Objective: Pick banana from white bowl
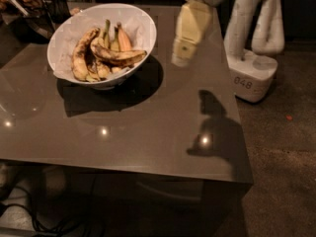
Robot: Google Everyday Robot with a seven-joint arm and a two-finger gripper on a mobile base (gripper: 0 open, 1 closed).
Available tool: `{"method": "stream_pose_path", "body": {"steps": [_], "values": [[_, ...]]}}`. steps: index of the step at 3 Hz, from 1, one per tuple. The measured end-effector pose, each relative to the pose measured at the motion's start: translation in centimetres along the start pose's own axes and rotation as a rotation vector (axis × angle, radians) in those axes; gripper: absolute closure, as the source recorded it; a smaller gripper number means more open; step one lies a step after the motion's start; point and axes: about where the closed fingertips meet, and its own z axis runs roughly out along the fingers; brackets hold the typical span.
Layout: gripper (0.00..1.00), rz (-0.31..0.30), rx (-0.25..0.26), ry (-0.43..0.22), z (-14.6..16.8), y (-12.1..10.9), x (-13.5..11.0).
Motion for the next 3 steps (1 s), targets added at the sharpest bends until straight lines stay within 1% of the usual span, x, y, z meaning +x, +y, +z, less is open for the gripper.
{"method": "stream_pose_path", "body": {"steps": [1,2,3], "values": [[0.00,-0.048,-0.009,-0.033,2.3,-1.7,-8.8],[0.00,-0.060,0.014,-0.065,2.1,-1.8,-9.6],[0.00,-0.048,-0.014,-0.114,2.6,-1.9,-11.7]]}}
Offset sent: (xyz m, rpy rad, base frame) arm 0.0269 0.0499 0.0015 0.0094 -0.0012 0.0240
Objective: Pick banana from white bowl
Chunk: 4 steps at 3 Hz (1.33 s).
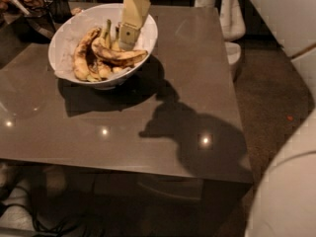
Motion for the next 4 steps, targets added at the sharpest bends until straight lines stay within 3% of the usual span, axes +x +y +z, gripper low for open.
{"method": "stream_pose_path", "body": {"steps": [2,4], "values": [[0.01,-0.021,-0.130,-0.042,4.5,0.2,-6.2],[0.02,0.079,-0.179,-0.038,7.4,-1.1,-6.7]]}}
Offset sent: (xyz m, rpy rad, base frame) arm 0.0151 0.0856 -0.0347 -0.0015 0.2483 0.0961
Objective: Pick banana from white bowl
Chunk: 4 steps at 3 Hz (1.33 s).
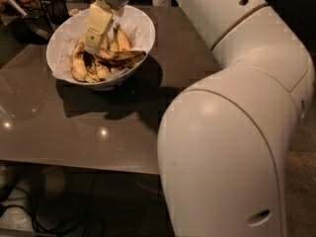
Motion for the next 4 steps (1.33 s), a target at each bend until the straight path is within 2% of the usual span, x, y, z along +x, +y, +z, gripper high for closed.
{"method": "stream_pose_path", "body": {"steps": [1,2,4], "values": [[0.06,0.059,-0.013,0.017,1.2,-0.6,0.4],[0.11,0.086,-0.020,0.037,2.1,-0.6,0.4],[0.19,0.102,-0.039,0.056,3.3,-0.5,0.1]]}}
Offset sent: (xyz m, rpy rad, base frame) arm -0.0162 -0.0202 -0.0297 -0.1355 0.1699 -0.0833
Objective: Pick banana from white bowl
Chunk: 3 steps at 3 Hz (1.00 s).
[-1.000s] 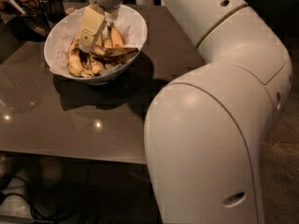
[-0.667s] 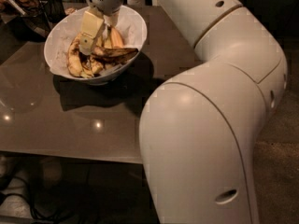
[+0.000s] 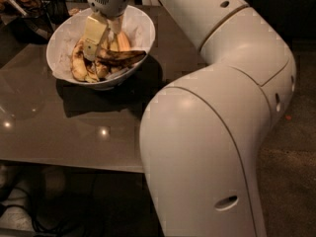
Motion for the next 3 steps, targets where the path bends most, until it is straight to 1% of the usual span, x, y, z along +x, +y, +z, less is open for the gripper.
{"method": "stream_pose_path", "body": {"steps": [2,3], "values": [[0.22,0.015,-0.012,0.010,0.70,-0.23,-0.01],[0.30,0.019,-0.021,0.017,1.27,-0.39,0.06]]}}
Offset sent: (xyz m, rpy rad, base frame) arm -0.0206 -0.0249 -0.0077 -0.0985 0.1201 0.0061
